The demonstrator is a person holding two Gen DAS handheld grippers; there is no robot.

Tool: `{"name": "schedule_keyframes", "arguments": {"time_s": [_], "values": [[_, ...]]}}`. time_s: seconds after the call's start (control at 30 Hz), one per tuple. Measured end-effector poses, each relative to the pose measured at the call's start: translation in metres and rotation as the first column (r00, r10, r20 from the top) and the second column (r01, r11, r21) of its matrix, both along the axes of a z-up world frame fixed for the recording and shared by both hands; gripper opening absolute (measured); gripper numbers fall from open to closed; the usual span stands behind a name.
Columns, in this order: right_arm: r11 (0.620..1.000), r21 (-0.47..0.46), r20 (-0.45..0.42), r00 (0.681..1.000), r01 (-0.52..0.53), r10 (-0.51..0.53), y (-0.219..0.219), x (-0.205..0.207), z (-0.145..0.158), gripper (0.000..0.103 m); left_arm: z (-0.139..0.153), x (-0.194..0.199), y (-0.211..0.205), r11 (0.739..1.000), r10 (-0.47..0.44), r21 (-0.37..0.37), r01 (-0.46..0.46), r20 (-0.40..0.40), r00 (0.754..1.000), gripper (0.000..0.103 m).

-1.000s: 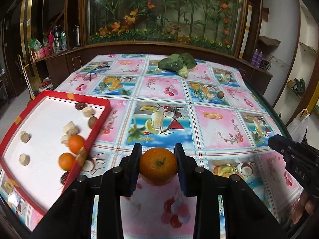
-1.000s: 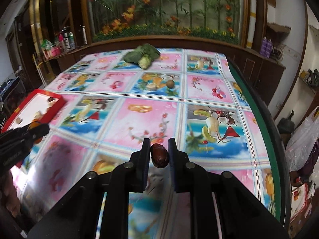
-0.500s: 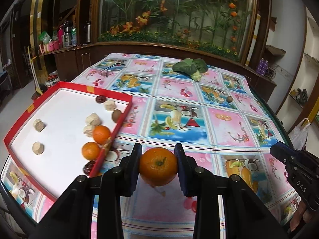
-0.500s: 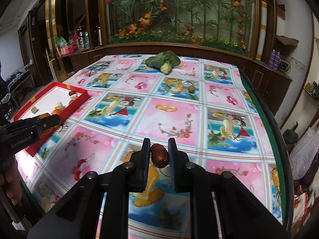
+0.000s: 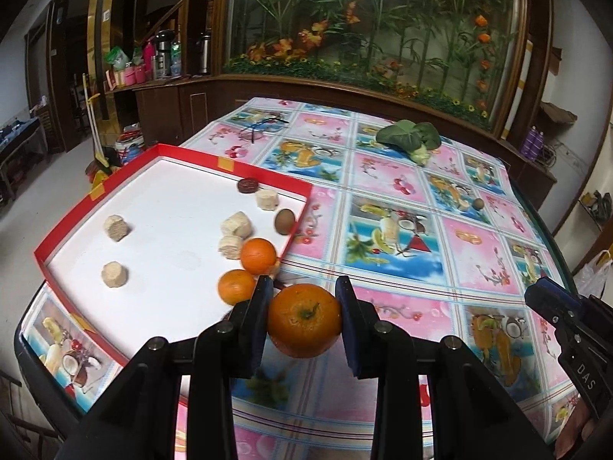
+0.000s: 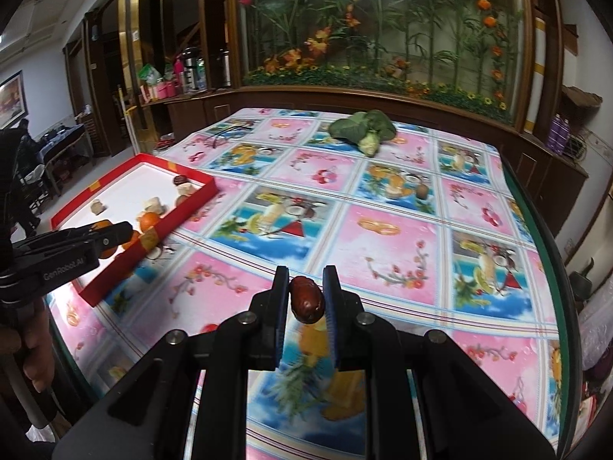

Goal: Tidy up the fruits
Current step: 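Carry the orange and the date over the tray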

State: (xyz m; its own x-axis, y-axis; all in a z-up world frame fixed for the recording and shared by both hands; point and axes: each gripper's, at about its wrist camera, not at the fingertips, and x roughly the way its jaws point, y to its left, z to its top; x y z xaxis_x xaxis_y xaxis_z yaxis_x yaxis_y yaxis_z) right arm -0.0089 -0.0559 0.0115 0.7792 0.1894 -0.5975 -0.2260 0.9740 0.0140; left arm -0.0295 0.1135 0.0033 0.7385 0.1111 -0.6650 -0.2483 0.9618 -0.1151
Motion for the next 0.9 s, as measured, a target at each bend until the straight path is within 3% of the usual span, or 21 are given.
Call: {"name": "schedule_keyframes", "arguments": {"time_s": [0.43, 0.9], "values": [[0.993, 0.018, -0.009, 0.993, -0.118, 0.119, 0.056, 0.024, 0.010, 0.019, 0.008, -0.003, 0.038, 0.997, 0.080, 0.007, -0.081, 0.012, 0.997, 0.033], [0.963, 0.053, -0.048, 0.962, -0.264, 0.267, 0.151, 0.084, 0.013, 0.020, 0.005, 0.001, 0.100, 0.977, 0.212, 0.020, -0.211, -0.018, 0.977, 0.033]]}}
